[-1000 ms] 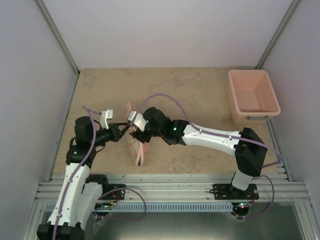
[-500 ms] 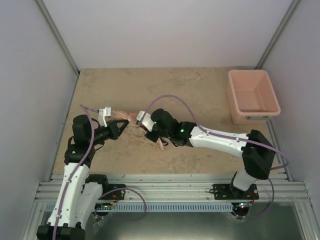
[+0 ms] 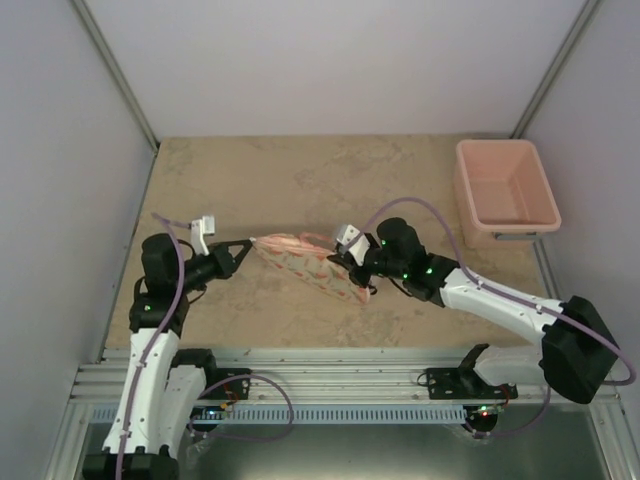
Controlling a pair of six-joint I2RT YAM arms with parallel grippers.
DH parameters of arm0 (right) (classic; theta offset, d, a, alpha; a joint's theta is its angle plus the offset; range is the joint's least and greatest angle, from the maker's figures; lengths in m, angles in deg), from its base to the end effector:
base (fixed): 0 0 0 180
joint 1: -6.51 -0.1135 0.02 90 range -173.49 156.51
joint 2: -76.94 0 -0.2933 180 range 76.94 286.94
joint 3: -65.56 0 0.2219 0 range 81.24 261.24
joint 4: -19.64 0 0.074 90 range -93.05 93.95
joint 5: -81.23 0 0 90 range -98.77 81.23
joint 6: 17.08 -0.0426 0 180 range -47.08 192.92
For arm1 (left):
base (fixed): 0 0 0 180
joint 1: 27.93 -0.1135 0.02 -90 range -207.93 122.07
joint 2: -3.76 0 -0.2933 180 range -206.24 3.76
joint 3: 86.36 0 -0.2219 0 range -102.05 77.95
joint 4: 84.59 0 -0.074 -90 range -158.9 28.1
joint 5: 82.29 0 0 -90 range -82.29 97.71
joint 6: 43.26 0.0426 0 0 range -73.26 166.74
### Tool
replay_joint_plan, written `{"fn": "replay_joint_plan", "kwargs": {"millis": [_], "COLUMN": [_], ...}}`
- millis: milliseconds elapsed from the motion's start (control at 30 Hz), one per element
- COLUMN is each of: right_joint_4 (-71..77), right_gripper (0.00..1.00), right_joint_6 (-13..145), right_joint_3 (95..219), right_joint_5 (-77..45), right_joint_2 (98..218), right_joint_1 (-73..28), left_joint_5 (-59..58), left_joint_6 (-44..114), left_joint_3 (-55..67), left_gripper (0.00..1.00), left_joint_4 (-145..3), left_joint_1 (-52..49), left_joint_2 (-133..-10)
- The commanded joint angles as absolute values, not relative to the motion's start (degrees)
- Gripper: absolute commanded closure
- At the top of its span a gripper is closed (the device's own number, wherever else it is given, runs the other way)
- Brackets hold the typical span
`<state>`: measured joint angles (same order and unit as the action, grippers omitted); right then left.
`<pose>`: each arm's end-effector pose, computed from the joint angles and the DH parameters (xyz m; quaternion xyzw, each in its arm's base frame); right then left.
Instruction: Unzip the laundry bag and remove the bra
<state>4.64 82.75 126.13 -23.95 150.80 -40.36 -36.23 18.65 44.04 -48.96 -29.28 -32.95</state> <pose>0.1667 0.1943 0.2897 -0.4637 0.7167 0.2690 0.4460 0.0984 -0.0272 0.2979 0.0042 0.7995 -0.4218 0.4277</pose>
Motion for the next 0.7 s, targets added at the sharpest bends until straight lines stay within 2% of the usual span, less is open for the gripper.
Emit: {"fn": "replay_joint_plan", "kwargs": {"millis": [0, 133, 200, 300, 333, 367, 433, 467, 500, 667], "right_joint_4": [5.8, 5.3, 4.6, 4.6, 4.6, 3.9, 2.7, 2.7, 2.8, -0.4], "right_gripper": [1.00, 1.00, 0.94, 0.67, 0.51, 0.39, 0.21, 0.06, 0.03, 0.02], "right_joint_6": [85.4, 86.9, 87.9, 88.4, 88.7, 89.1, 90.0, 90.6, 91.2, 92.4], "right_joint_3": [123.3, 124.7, 126.4, 129.3, 130.5, 131.7, 134.1, 135.3, 136.2, 142.9], "right_joint_5": [-31.6, -31.7, -30.9, -29.1, -28.1, -26.3, -22.1, -20.3, -18.6, -14.6], "right_joint_2": [150.5, 154.7, 156.5, 158.8, 159.7, 160.3, 161.4, 161.9, 162.3, 164.2], "right_joint_1": [-39.6, -40.7, -41.9, -43.8, -44.7, -46.0, -48.6, -49.7, -51.1, -55.3], "left_joint_5": [-36.9, -41.2, -41.9, -41.9, -41.7, -41.8, -41.5, -41.4, -41.1, -39.4], "left_joint_6": [13.0, 1.8, -1.6, -3.3, -3.5, -3.8, -4.8, -5.3, -5.8, -8.5], "left_joint_3": [48.6, 57.4, 60.3, 61.4, 61.4, 61.4, 61.4, 61.4, 61.4, 59.7], "left_gripper": [1.00, 1.00, 1.00, 1.00, 1.00, 1.00, 1.00, 1.00, 1.00, 1.00], "left_joint_4": [-53.3, -59.7, -62.1, -63.6, -64.0, -64.5, -64.8, -64.8, -64.8, -63.9], "left_joint_1": [-30.5, -30.5, -30.5, -30.4, -30.4, -30.4, -30.4, -30.4, -30.4, -30.4], "left_joint_2": [-31.1, -27.8, -26.1, -25.1, -25.2, -25.3, -25.4, -25.3, -25.2, -24.7]}}
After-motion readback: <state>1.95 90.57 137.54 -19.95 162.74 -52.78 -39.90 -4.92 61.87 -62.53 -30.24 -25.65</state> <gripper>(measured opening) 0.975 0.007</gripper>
